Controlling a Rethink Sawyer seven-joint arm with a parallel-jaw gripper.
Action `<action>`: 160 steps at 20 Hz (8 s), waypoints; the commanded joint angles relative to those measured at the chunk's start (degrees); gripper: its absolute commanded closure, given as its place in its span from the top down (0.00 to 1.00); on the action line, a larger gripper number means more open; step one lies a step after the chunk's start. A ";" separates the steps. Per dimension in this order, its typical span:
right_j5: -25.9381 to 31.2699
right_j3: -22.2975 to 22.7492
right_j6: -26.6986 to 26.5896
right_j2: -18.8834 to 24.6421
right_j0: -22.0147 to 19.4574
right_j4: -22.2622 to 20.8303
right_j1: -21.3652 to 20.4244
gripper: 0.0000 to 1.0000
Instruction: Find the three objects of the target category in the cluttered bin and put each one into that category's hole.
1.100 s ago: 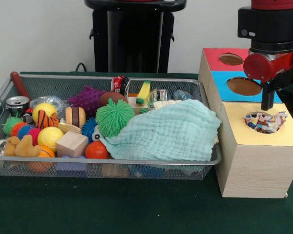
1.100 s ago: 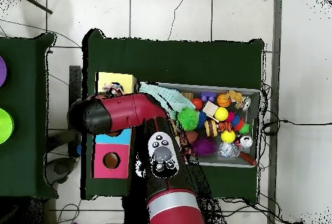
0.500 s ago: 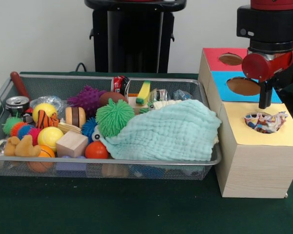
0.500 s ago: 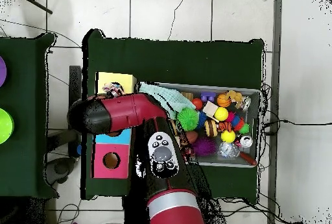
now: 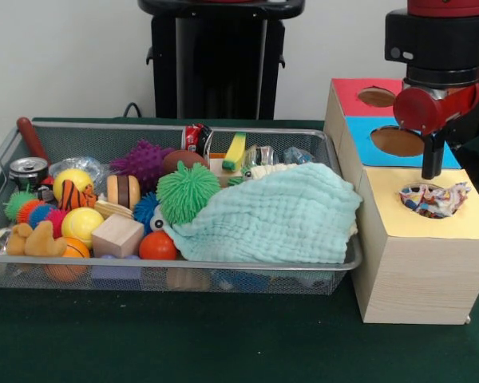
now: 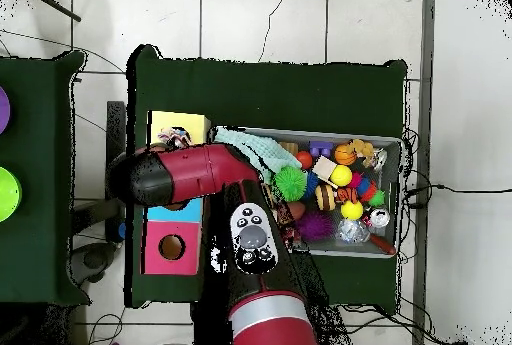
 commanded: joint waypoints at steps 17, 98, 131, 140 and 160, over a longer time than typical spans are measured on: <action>-3.63 1.28 6.76 -0.16 -2.19 -2.77 3.69 0.00; 4.10 9.77 4.59 6.40 -8.23 0.41 -3.29 0.00; -13.07 10.00 6.36 14.14 -12.83 -1.49 1.30 0.00; -4.86 6.45 4.89 9.59 -9.81 -1.31 4.90 0.00; -13.71 3.29 3.88 8.07 -9.64 -4.78 11.71 0.00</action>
